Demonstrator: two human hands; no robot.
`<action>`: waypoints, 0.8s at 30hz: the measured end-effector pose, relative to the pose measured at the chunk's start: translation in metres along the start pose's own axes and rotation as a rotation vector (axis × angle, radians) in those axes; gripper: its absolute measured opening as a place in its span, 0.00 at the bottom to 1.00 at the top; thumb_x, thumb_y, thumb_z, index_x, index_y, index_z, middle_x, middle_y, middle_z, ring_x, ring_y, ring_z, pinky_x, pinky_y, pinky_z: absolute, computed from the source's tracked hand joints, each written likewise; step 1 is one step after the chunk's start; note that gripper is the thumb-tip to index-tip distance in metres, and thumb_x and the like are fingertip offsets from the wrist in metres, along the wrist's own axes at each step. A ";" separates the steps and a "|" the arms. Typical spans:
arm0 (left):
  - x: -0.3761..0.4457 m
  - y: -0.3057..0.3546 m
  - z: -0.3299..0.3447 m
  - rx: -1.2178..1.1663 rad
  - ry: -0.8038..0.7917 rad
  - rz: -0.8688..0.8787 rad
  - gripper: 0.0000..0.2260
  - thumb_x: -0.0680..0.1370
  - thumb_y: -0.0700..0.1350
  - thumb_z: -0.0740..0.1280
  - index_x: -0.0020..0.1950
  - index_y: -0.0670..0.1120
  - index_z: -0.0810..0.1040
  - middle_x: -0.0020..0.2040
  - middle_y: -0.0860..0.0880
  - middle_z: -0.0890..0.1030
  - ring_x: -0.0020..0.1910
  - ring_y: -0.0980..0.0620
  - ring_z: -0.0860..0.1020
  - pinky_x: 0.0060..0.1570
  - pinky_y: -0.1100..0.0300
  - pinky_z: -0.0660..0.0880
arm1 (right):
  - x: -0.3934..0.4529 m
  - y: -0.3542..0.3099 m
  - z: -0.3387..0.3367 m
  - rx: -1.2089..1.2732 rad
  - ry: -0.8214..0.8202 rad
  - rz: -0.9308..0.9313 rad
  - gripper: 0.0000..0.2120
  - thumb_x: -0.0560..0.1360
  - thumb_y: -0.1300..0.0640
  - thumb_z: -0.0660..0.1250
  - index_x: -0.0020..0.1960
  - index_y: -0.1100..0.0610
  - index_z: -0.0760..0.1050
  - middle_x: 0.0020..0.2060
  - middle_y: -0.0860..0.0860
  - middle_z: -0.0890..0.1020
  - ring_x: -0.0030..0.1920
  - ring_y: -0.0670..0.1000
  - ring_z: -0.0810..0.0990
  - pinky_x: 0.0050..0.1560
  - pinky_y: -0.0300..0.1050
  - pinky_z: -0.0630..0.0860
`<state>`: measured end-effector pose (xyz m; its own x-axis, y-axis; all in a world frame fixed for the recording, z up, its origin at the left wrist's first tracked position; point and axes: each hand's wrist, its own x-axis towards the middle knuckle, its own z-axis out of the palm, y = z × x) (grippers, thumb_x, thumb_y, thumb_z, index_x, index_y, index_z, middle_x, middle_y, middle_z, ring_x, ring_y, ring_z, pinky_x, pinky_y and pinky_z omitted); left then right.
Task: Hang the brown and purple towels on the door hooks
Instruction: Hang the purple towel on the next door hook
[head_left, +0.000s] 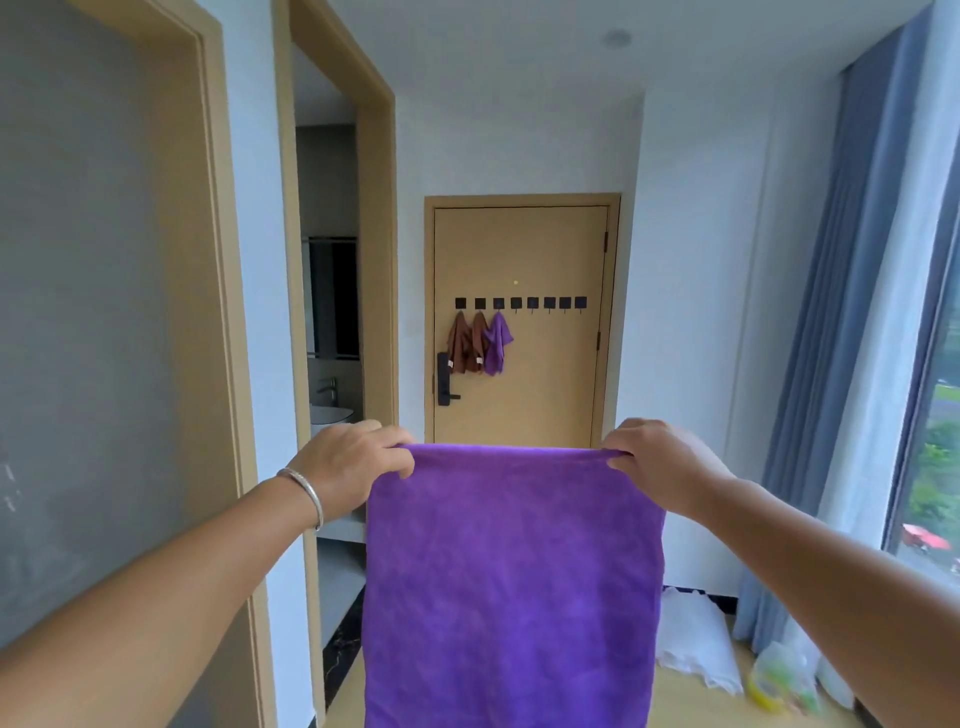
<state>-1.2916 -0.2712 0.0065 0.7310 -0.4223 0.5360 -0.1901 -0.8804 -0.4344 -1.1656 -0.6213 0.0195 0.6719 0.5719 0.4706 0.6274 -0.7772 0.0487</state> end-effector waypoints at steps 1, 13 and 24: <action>-0.002 -0.006 0.005 -0.024 -0.014 -0.046 0.14 0.71 0.35 0.69 0.47 0.55 0.77 0.51 0.56 0.80 0.41 0.52 0.74 0.36 0.64 0.63 | 0.003 -0.004 0.000 0.008 -0.010 -0.011 0.08 0.80 0.54 0.60 0.45 0.49 0.77 0.43 0.47 0.77 0.44 0.51 0.76 0.40 0.43 0.70; 0.021 -0.051 0.072 -0.221 -0.013 -0.446 0.10 0.77 0.47 0.62 0.48 0.57 0.82 0.46 0.60 0.81 0.45 0.56 0.71 0.47 0.61 0.68 | 0.071 -0.022 0.038 -0.118 0.059 -0.262 0.17 0.76 0.68 0.61 0.55 0.46 0.68 0.51 0.44 0.76 0.37 0.49 0.69 0.32 0.34 0.57; 0.146 -0.111 0.176 -0.234 -0.059 -0.402 0.13 0.78 0.38 0.61 0.44 0.58 0.72 0.46 0.59 0.75 0.44 0.56 0.74 0.37 0.65 0.68 | 0.204 0.071 0.123 -0.124 0.028 -0.235 0.18 0.79 0.62 0.61 0.63 0.43 0.75 0.58 0.43 0.74 0.48 0.46 0.76 0.40 0.35 0.65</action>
<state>-1.0479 -0.1969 0.0055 0.8116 -0.0311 0.5834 -0.0222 -0.9995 -0.0225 -0.9353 -0.5275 0.0110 0.5014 0.7341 0.4579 0.7108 -0.6513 0.2658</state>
